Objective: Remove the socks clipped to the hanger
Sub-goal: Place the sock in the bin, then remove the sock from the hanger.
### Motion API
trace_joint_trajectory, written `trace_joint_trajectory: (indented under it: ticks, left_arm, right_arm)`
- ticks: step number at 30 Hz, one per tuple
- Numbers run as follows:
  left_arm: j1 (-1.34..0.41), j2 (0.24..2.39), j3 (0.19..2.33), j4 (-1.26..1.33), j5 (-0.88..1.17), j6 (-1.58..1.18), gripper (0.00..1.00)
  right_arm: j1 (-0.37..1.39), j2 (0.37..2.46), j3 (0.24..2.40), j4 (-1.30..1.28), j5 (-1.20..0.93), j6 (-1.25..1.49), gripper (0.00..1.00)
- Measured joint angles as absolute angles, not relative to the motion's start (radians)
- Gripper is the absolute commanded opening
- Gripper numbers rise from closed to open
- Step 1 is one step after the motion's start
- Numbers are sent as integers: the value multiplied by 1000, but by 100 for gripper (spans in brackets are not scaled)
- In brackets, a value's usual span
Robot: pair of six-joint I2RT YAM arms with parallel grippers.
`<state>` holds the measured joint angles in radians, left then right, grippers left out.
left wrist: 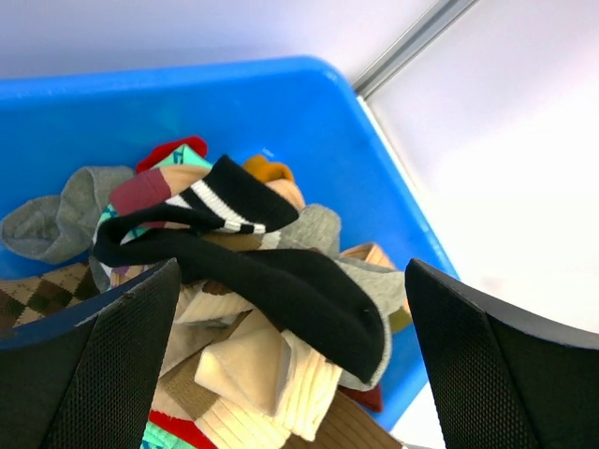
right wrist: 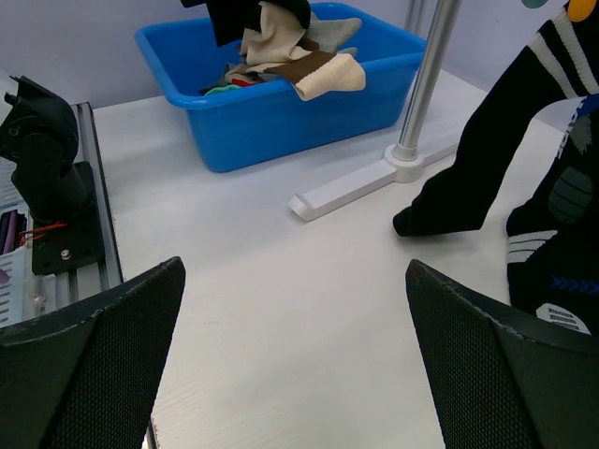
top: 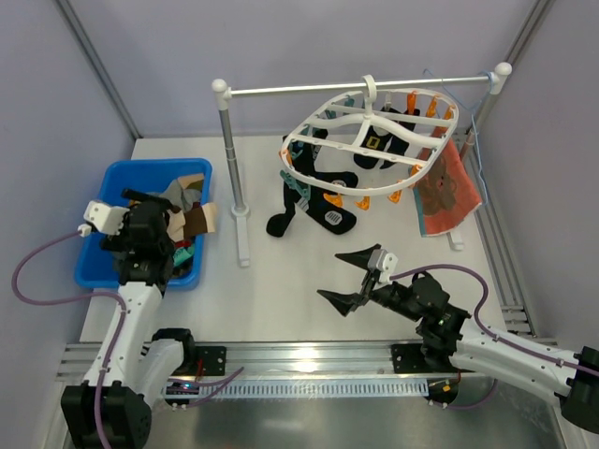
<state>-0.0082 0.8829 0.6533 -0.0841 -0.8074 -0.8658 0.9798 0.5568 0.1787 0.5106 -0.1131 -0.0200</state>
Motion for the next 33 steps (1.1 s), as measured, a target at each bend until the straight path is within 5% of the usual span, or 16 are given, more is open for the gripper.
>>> trace_joint_trajectory:
  ticks: [8,20,33]
  left_arm:
    - [-49,730,654,-103,-838,-855,100]
    - [-525,937,631,305,-1012,-537,99]
    - [-697,1194,403,936,-516,-297,100]
  right_arm:
    - [980,557,178,511,-114,-20,100]
    - [958,616,167,537,-41,-18,100]
    - [644,683,115,654,-200,138,100]
